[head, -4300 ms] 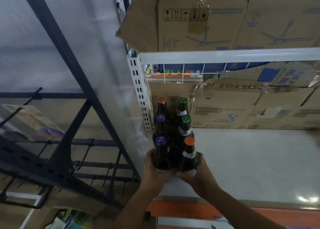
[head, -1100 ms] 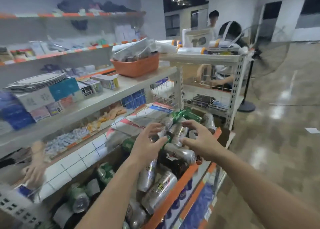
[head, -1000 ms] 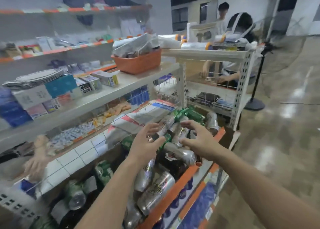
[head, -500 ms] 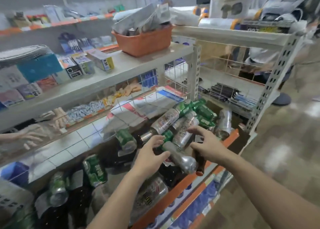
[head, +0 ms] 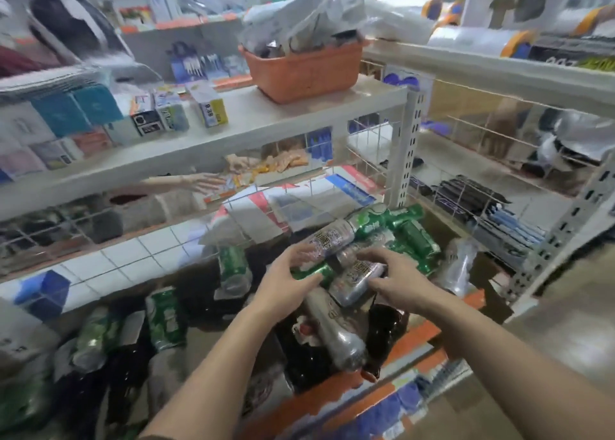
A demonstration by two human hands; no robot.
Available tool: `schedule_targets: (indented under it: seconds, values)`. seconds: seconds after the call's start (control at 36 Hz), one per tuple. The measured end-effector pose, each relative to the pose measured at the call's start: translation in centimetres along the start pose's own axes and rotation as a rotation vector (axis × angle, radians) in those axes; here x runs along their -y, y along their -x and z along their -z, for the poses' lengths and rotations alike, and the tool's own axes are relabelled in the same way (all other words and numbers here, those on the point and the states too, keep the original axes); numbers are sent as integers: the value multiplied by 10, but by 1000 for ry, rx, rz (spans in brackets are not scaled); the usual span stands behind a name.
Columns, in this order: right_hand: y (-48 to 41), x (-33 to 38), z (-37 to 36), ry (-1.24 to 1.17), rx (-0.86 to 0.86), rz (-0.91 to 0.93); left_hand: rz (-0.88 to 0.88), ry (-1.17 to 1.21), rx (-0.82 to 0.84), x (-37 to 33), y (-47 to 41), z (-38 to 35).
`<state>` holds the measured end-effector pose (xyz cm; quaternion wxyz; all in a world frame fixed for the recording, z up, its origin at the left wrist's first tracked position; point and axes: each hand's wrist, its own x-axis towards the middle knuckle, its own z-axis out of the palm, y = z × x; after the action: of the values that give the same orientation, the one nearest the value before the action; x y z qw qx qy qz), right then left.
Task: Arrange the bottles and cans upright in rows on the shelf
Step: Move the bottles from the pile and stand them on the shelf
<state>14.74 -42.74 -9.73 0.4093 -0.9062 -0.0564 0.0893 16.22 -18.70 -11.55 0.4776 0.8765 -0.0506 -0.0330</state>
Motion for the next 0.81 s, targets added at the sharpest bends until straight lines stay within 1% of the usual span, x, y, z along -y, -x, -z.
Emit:
schedule_targets:
  seconds: [0.14, 0.28, 0.39, 0.44, 0.5, 0.56, 0.69, 0.81]
  values:
    - [-11, -22, 11, 56, 274, 66, 83, -10, -154, -3, 17, -16]
    - [-20, -49, 18, 141, 601, 126, 147, -36, -255, -5, 29, -29]
    - [-25, -61, 11, 447, 689, 220, 225, 11, -318, -4, 45, -41]
    - [-27, -64, 4, 558, 702, 297, 262, 2, -325, -3, 52, -44]
    - [-29, -66, -3, 719, 661, 421, 296, 19, -324, -2, 57, -46]
    - [-29, -69, -7, 823, 635, 507, 329, 20, -324, 1, 60, -47]
    - [-29, -78, -13, 1021, 578, 639, 405, 2, -358, 13, 64, -52]
    - [-34, -81, -17, 1098, 524, 667, 431, -22, -351, 18, 64, -53]
